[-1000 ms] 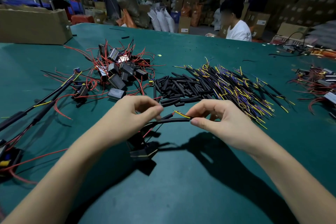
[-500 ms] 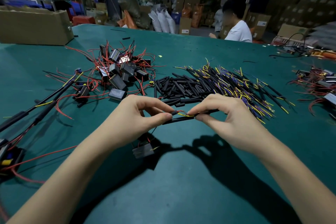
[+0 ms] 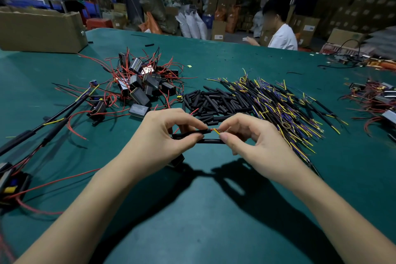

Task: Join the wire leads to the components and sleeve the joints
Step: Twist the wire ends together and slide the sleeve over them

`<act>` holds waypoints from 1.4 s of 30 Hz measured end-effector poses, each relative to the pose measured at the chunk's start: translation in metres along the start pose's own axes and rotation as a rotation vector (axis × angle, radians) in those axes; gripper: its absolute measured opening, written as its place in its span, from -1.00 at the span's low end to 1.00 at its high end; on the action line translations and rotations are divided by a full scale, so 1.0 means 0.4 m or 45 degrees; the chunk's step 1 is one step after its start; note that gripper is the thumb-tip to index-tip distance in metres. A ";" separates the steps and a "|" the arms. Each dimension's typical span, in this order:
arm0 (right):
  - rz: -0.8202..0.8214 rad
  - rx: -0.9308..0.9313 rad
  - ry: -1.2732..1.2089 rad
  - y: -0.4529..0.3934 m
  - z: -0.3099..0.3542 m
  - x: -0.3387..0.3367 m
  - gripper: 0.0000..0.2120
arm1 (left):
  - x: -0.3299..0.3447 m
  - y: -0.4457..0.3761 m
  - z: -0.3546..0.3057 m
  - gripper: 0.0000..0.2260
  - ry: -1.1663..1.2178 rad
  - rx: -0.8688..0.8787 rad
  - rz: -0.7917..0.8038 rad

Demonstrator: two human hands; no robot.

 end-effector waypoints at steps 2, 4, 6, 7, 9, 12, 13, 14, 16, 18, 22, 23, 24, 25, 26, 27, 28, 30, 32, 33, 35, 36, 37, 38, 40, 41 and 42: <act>-0.051 -0.008 -0.060 0.001 -0.002 0.008 -0.94 | -0.002 0.000 0.003 -0.87 -0.005 0.001 0.001; -0.089 0.003 -0.117 0.001 -0.003 0.012 -0.91 | -0.004 -0.002 0.004 -0.87 -0.008 0.007 0.010; -0.097 0.015 -0.132 0.002 -0.003 0.013 -0.89 | -0.004 -0.002 0.003 -0.88 -0.008 0.017 0.026; -0.099 0.014 -0.121 0.003 -0.003 0.013 -0.87 | -0.004 -0.003 0.003 -0.88 -0.004 0.022 0.032; -0.109 0.000 -0.091 0.003 -0.005 0.015 -0.87 | -0.003 -0.002 0.005 -0.88 0.013 0.024 0.038; -0.111 0.011 -0.090 0.002 -0.008 0.020 -0.88 | -0.002 -0.002 0.006 -0.88 0.037 0.020 0.047; -0.116 0.019 -0.094 0.001 -0.010 0.021 -0.87 | -0.001 -0.002 0.006 -0.88 0.044 0.016 0.050; -0.122 0.026 -0.096 0.001 -0.011 0.021 -0.87 | 0.000 -0.002 0.007 -0.88 0.055 0.008 0.054; -0.122 0.033 -0.099 0.001 -0.012 0.021 -0.87 | 0.002 -0.001 0.009 -0.88 0.086 -0.029 0.058; -0.101 0.020 -0.079 0.002 -0.007 0.019 -0.89 | 0.003 0.001 0.011 -0.89 0.124 -0.071 0.055; -0.048 -0.013 0.022 0.004 0.004 0.009 -0.91 | 0.012 0.003 0.006 -0.92 0.177 -0.121 0.084; -0.034 -0.017 0.046 0.005 0.006 0.005 -0.92 | 0.016 0.004 0.005 -0.93 0.180 -0.123 0.093; -0.020 -0.023 0.064 0.006 0.008 0.001 -0.92 | 0.018 0.004 0.003 -0.93 0.179 -0.122 0.100; -0.006 -0.032 0.075 0.006 0.010 -0.003 -0.91 | 0.020 0.004 0.001 -0.93 0.180 -0.122 0.106; 0.003 -0.044 0.077 0.007 0.011 -0.005 -0.90 | 0.022 0.004 -0.001 -0.94 0.185 -0.123 0.110; 0.010 -0.057 0.075 0.006 0.012 -0.006 -0.89 | 0.024 0.004 -0.003 -0.94 0.190 -0.123 0.110; 0.017 -0.069 0.072 0.006 0.013 -0.006 -0.89 | 0.027 0.004 -0.005 -0.95 0.195 -0.124 0.105; 0.036 -0.082 0.067 0.005 0.014 -0.003 -0.89 | 0.035 0.006 -0.008 -0.94 0.195 -0.132 0.089; 0.049 -0.080 0.060 0.005 0.012 0.000 -0.90 | 0.041 0.007 -0.006 -0.91 0.177 -0.145 0.083; 0.042 -0.078 0.047 0.005 0.010 0.000 -0.90 | 0.042 0.008 -0.004 -0.91 0.170 -0.150 0.084; 0.009 -0.076 0.016 0.004 0.005 -0.003 -0.93 | 0.038 0.006 -0.002 -0.91 0.171 -0.162 0.084; 0.001 -0.073 0.006 0.002 0.002 -0.005 -0.94 | 0.035 0.004 -0.001 -0.91 0.170 -0.171 0.085; 0.002 -0.068 -0.004 0.001 -0.002 -0.005 -0.95 | 0.032 0.002 0.001 -0.91 0.167 -0.180 0.088; 0.011 -0.062 -0.012 0.000 -0.005 -0.004 -0.94 | 0.030 0.001 0.003 -0.91 0.162 -0.186 0.092; 0.024 -0.045 -0.040 -0.002 -0.012 0.000 -0.93 | 0.027 0.000 0.008 -0.92 0.151 -0.196 0.102; 0.020 -0.036 -0.073 -0.001 -0.014 0.002 -0.93 | 0.027 0.000 0.010 -0.93 0.150 -0.204 0.103; 0.005 -0.035 -0.103 0.000 -0.015 0.004 -0.92 | 0.027 0.000 0.011 -0.93 0.154 -0.218 0.099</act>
Point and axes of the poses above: each hand's wrist, its own y-axis away from the middle knuckle, its own x-axis out of the palm, z = x × y, the point moved 1 cm from there along -y, towards the middle knuckle, and after that the axes turned 5 degrees about -y, right-handed, at the moved point
